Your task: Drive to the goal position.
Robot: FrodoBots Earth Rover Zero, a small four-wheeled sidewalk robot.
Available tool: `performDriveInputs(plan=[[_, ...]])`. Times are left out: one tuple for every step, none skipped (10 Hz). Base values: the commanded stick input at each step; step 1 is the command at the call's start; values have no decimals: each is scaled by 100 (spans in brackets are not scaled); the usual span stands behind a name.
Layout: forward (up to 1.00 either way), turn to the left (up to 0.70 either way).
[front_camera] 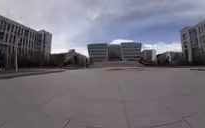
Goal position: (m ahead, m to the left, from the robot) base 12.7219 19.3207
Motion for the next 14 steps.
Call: performDriveInputs(plan=[[70, 0], [70, 0], [70, 0], [70, 0], [70, 35], [70, 35], [70, 35], [70, 18], [70, 0], [70, 0], [70, 0], [70, 0], [70, 0], [70, 0]])
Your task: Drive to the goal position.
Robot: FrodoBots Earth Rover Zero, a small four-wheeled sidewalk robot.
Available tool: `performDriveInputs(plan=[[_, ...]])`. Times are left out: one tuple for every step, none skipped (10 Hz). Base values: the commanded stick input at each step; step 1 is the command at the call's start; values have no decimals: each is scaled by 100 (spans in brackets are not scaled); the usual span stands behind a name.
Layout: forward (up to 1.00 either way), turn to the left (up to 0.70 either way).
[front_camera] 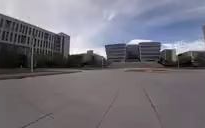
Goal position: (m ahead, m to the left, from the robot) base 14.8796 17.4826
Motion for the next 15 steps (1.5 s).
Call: performDriveInputs(plan=[[70, 0], [70, 0], [70, 0], [70, 0], [70, 0], [70, 0], [70, 0], [70, 0], [70, 0], [70, 0], [70, 0], [70, 0], [70, 0], [70, 0], [70, 0]])
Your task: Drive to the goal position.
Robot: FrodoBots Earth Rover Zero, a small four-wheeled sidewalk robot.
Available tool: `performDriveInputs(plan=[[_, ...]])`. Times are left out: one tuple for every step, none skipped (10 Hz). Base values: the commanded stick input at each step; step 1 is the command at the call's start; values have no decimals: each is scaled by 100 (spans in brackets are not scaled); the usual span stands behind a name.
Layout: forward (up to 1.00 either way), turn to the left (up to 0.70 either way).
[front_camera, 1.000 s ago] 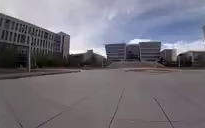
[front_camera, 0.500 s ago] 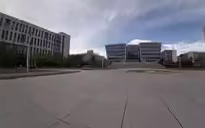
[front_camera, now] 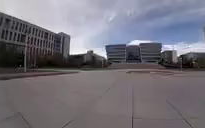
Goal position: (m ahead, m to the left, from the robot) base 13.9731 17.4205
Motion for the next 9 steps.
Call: performDriveInputs(plan=[[70, 0], [70, 0], [70, 0], [70, 0], [70, 0], [70, 0], [70, 0], [70, 0], [70, 0]])
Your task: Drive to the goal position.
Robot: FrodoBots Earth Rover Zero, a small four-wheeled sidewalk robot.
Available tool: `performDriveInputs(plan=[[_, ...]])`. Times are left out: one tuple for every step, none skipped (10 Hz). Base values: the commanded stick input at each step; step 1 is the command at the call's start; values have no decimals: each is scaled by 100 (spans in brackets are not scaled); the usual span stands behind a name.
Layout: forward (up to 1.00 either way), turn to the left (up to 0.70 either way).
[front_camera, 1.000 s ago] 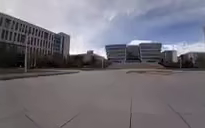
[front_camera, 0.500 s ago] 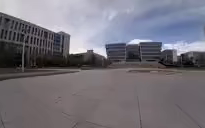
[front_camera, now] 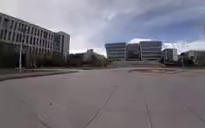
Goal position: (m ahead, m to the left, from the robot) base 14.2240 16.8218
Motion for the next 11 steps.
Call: performDriveInputs(plan=[[70, 0], [70, 0], [70, 0], [70, 0], [70, 0], [70, 0], [70, 0], [70, 0], [70, 0], [70, 0], [70, 0]])
